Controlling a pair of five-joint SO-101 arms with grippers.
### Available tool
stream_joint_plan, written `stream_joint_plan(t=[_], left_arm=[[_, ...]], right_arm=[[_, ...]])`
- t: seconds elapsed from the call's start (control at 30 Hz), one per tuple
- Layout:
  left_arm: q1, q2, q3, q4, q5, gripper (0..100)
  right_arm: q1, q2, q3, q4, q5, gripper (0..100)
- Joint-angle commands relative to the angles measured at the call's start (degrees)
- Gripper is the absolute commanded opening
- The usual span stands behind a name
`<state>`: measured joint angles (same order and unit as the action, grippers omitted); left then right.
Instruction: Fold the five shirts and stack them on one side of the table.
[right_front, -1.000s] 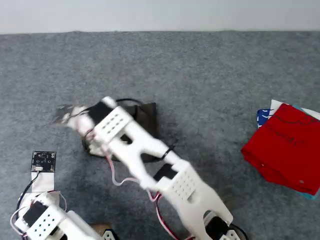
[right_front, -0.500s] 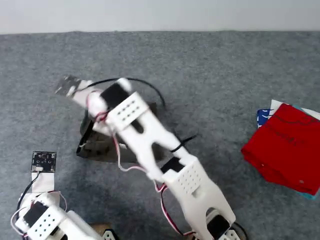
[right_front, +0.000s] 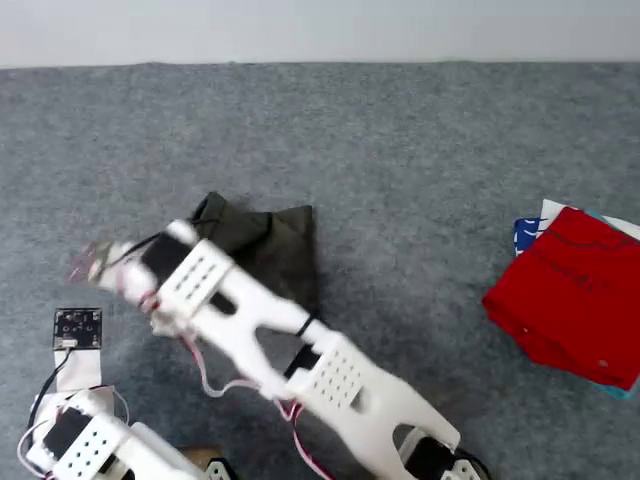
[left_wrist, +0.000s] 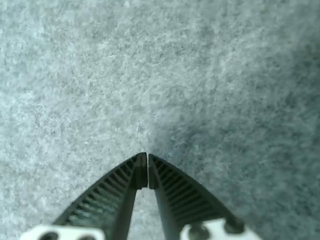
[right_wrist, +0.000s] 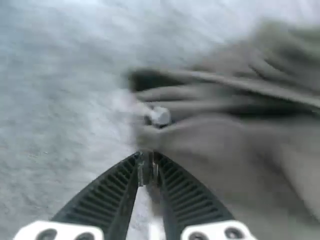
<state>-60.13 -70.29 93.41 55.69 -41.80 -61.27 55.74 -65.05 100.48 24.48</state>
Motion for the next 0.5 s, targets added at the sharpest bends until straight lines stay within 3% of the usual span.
stream_joint_plan(t=[0.0,0.23,0.47], left_arm=[[-0.44,-0.62,-0.48,-0.97,2.02,2],[-0.44,-0.62,-0.66,-1.23,5.1,2],[-0.44,-0.62,-0.66,-1.23,5.19,2]], right_arm=[[-1.27,-2.95,-7.03,1.98,0.26,2.4],[10.51,-5.05,-19.34,1.45,0.53,2.7],[22.29,0.22,-20.4,-1.36,8.7,2.5]])
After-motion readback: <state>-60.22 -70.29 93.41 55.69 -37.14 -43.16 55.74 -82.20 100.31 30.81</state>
